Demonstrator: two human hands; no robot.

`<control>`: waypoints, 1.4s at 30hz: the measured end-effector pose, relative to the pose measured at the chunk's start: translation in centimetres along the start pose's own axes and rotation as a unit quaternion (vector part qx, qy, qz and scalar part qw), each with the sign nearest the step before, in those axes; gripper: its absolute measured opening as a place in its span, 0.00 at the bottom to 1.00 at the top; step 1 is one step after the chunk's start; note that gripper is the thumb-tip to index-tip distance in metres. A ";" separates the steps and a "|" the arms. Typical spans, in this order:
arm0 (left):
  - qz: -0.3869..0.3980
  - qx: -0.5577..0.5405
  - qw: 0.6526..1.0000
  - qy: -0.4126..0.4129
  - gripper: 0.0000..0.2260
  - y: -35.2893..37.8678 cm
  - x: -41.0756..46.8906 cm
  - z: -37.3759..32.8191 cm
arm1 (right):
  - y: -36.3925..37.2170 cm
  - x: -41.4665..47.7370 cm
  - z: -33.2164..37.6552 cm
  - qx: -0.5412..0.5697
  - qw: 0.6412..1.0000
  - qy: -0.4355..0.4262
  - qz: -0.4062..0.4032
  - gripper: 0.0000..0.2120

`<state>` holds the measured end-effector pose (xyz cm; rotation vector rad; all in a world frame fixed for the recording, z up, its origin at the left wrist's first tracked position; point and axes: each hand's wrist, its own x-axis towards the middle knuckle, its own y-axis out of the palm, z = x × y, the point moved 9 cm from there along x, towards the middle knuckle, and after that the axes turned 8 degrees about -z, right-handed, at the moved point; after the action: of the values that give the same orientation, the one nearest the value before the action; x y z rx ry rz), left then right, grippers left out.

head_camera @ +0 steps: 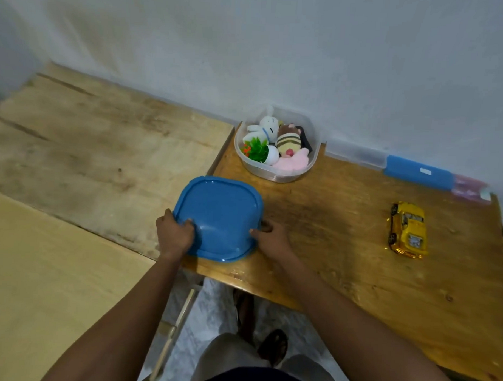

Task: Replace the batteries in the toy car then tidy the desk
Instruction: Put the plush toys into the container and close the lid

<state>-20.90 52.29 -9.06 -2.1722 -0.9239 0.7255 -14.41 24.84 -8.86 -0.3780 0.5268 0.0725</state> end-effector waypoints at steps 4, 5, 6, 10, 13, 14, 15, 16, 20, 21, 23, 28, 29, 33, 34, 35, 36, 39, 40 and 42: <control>-0.071 -0.026 0.997 0.013 0.05 -1.3 -1.3 -0.7 | -1.7 0.4 0.2 0.069 0.997 -0.005 -0.028 0.18; -0.084 -0.043 0.995 0.020 0.03 -1.6 -1.7 -1.4 | -2.1 0.5 0.5 0.074 0.997 -0.012 -0.033 0.18; -0.097 -0.066 0.993 0.027 0.04 -1.8 -1.8 -2.0 | -2.4 0.5 1.0 0.082 0.996 -0.024 -0.036 0.19; -0.132 -0.138 0.978 0.077 0.09 -2.8 -2.0 -5.7 | -4.5 0.9 3.1 0.112 0.989 -0.072 -0.065 0.20; -0.114 -0.162 0.976 0.088 0.11 -2.2 -1.3 -8.9 | -6.3 1.8 4.5 0.130 0.983 -0.081 -0.097 0.19; -0.110 -0.167 0.976 0.090 0.11 -1.9 -0.9 -10.0 | -7.0 2.4 5.0 0.135 0.981 -0.084 -0.109 0.18; -0.102 -0.167 0.977 0.090 0.12 -1.4 -0.5 -11.1 | -7.7 2.9 5.5 0.137 0.980 -0.084 -0.121 0.18; -0.097 -0.168 0.977 0.093 0.12 -0.8 0.0 -12.2 | -8.5 3.5 6.0 0.135 0.979 -0.083 -0.132 0.17; -0.068 -0.166 0.978 0.106 0.14 1.3 1.6 -16.5 | -10.9 6.1 7.5 0.141 0.974 -0.069 -0.162 0.15; -0.060 -0.167 0.978 0.112 0.14 1.7 1.9 -17.7 | -11.5 6.7 7.8 0.140 0.972 -0.069 -0.174 0.15; -0.053 -0.166 0.975 0.137 0.13 2.6 2.5 -19.7 | -12.5 7.9 8.5 0.136 0.969 -0.067 -0.198 0.15; -0.039 -0.151 0.974 0.164 0.13 4.8 4.9 -22.7 | -13.5 10.6 9.7 0.119 0.963 -0.058 -0.236 0.15; -0.032 -0.149 0.975 0.164 0.13 5.3 5.4 -23.0 | -13.6 11.0 9.8 0.117 0.962 -0.052 -0.242 0.16; -0.009 -0.146 0.975 0.168 0.18 6.9 6.8 -24.3 | -13.6 12.6 9.8 0.116 0.956 -0.027 -0.268 0.17; -0.006 -0.143 0.975 0.169 0.18 7.3 7.3 -24.5 | -13.5 13.0 9.8 0.117 0.956 -0.023 -0.269 0.17; -0.005 -0.145 0.975 0.170 0.18 7.6 7.5 -24.8 | -13.4 13.4 9.8 0.119 0.956 -0.021 -0.268 0.17; -0.004 -0.147 0.975 0.167 0.17 7.8 7.7 -24.9 | -13.4 13.8 9.7 0.121 0.956 -0.017 -0.267 0.17; 0.000 -0.155 0.978 0.140 0.16 8.2 8.1 -25.0 | -13.4 14.4 9.7 0.128 0.954 -0.015 -0.270 0.16; 0.001 -0.158 0.979 0.128 0.16 8.2 8.3 -24.7 | -13.5 14.5 9.7 0.133 0.953 -0.015 -0.271 0.15; 0.012 -0.166 0.981 0.096 0.15 8.5 9.1 -24.1 | -13.5 14.7 9.5 0.147 0.950 -0.014 -0.275 0.12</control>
<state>4.70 46.23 -2.31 -2.4956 -0.9737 0.3826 5.05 15.36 -4.18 -0.2207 0.3818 -0.5343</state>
